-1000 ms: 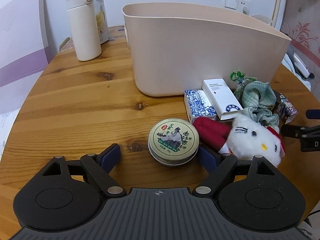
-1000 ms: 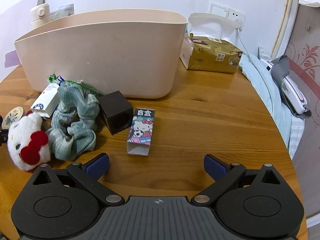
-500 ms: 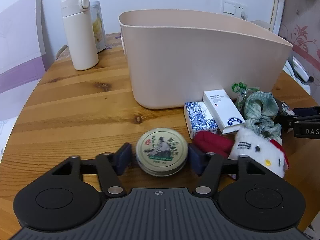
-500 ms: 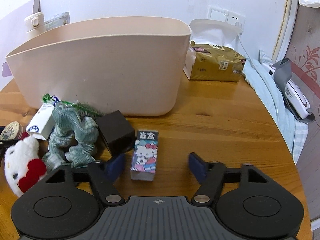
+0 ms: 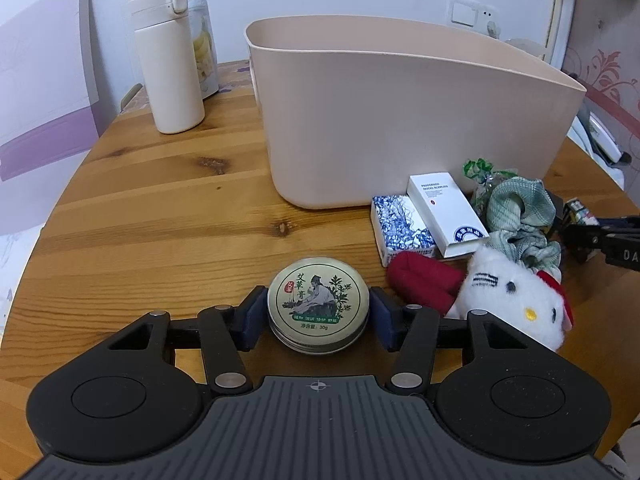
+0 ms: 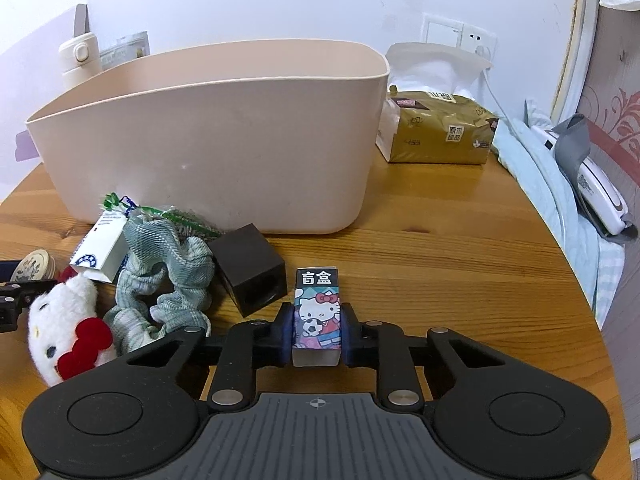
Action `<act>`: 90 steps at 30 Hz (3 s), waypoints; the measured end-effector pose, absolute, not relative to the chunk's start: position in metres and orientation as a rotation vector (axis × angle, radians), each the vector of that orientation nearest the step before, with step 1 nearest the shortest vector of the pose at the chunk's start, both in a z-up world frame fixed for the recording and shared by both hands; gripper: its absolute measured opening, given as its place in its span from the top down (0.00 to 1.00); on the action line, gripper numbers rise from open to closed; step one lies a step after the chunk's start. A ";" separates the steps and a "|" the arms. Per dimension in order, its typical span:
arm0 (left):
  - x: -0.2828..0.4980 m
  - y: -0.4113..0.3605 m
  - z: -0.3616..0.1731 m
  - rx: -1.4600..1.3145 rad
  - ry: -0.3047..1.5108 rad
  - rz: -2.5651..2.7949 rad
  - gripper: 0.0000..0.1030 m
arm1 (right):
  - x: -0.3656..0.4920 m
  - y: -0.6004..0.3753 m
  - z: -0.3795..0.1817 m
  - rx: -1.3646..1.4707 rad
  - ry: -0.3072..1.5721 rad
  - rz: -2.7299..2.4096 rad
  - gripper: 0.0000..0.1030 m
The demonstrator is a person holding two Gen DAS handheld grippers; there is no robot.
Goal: Organize objects
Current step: 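Grasp the round tin with left tool while right tool grasps Hello Kitty box, then lift both items over the beige bin and release them inside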
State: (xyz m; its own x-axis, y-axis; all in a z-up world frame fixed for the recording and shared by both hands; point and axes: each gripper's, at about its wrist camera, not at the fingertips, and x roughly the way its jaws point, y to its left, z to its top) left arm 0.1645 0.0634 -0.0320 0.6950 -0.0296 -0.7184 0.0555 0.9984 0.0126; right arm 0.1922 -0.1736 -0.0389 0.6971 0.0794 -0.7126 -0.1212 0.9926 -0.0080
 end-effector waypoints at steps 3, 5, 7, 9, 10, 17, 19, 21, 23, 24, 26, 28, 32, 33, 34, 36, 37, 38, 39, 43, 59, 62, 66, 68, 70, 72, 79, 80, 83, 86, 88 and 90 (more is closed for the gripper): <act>0.160 0.062 -0.031 0.050 0.810 -0.046 0.46 | 0.187 -0.175 -0.035 -0.055 0.775 0.112 0.78; 0.156 0.063 -0.031 0.049 0.809 -0.045 0.46 | 0.184 -0.176 -0.032 -0.053 0.766 0.115 0.78; 0.153 0.064 -0.030 0.044 0.806 -0.042 0.46 | 0.181 -0.178 -0.029 -0.056 0.760 0.116 0.78; 0.149 0.066 -0.028 0.042 0.803 -0.039 0.46 | 0.176 -0.179 -0.027 -0.059 0.757 0.116 0.78; 0.147 0.066 -0.027 0.047 0.801 -0.037 0.46 | 0.175 -0.180 -0.026 -0.061 0.755 0.115 0.78; 0.133 0.073 -0.009 0.064 0.759 -0.028 0.46 | 0.161 -0.184 -0.013 -0.055 0.722 0.110 0.78; 0.131 0.073 -0.001 0.066 0.742 -0.026 0.46 | 0.157 -0.183 -0.009 -0.057 0.711 0.111 0.78; 0.127 0.073 0.008 0.067 0.725 -0.031 0.46 | 0.154 -0.183 -0.005 -0.061 0.702 0.112 0.78; 0.123 0.073 0.016 0.072 0.704 -0.037 0.46 | 0.152 -0.184 -0.001 -0.068 0.690 0.109 0.78; 0.122 0.071 0.020 0.076 0.694 -0.039 0.46 | 0.152 -0.185 0.001 -0.070 0.686 0.106 0.78; 0.120 0.070 0.028 0.083 0.675 -0.044 0.46 | 0.150 -0.187 0.005 -0.067 0.674 0.104 0.78; 0.119 0.070 0.036 0.087 0.656 -0.046 0.46 | 0.148 -0.190 0.009 -0.064 0.664 0.103 0.78; 0.123 0.068 0.048 0.100 0.621 -0.038 0.46 | 0.147 -0.195 0.019 -0.074 0.635 0.086 0.78; 0.124 0.067 0.051 0.104 0.610 -0.036 0.46 | 0.147 -0.196 0.022 -0.075 0.629 0.082 0.78; 0.125 0.066 0.054 0.105 0.600 -0.035 0.46 | 0.147 -0.197 0.026 -0.073 0.618 0.078 0.78; 0.128 0.066 0.060 0.100 0.582 -0.037 0.46 | 0.148 -0.200 0.032 -0.072 0.600 0.072 0.78; 0.129 0.066 0.063 0.097 0.573 -0.039 0.46 | 0.149 -0.201 0.035 -0.072 0.590 0.069 0.78; 0.131 0.065 0.067 0.096 0.563 -0.042 0.46 | 0.149 -0.201 0.039 -0.073 0.580 0.067 0.78; 0.133 0.064 0.070 0.097 0.552 -0.045 0.46 | 0.150 -0.201 0.043 -0.074 0.570 0.066 0.78; 0.142 0.058 0.082 0.101 0.518 -0.057 0.46 | 0.154 -0.199 0.054 -0.076 0.538 0.073 0.78; 0.202 0.035 0.101 0.058 0.461 -0.032 0.46 | 0.203 -0.177 0.088 -0.134 0.469 0.201 0.78; 0.216 0.034 0.102 0.057 0.474 -0.029 0.46 | 0.216 -0.170 0.094 -0.147 0.456 0.225 0.78; 0.235 0.030 0.101 0.079 0.487 -0.020 0.46 | 0.233 -0.158 0.094 -0.154 0.454 0.256 0.78; 0.243 0.028 0.100 0.083 0.506 -0.020 0.46 | 0.241 -0.150 0.092 -0.161 0.459 0.272 0.78; 0.253 0.027 0.097 0.090 0.532 -0.021 0.46 | 0.250 -0.143 0.090 -0.166 0.468 0.283 0.78; 0.259 0.025 0.094 0.098 0.550 -0.020 0.46 | 0.257 -0.137 0.087 -0.176 0.474 0.296 0.78; 0.275 0.015 0.084 0.124 0.610 -0.047 0.46 | 0.274 -0.125 0.076 -0.189 0.511 0.293 0.78; 0.276 0.014 0.083 0.125 0.616 -0.052 0.46 | 0.274 -0.124 0.076 -0.193 0.519 0.290 0.78; 0.279 0.011 0.079 0.133 0.638 -0.063 0.46 | 0.275 -0.121 0.074 -0.208 0.535 0.277 0.78; 0.279 0.010 0.074 0.132 0.654 -0.083 0.46 | 0.276 -0.120 0.071 -0.216 0.556 0.262 0.77; 0.279 0.009 0.071 0.139 0.663 -0.087 0.46 | 0.276 -0.120 0.070 -0.224 0.567 0.254 0.74; 0.277 0.010 0.070 0.137 0.665 -0.077 0.46 | 0.275 -0.121 0.068 -0.230 0.576 0.244 0.67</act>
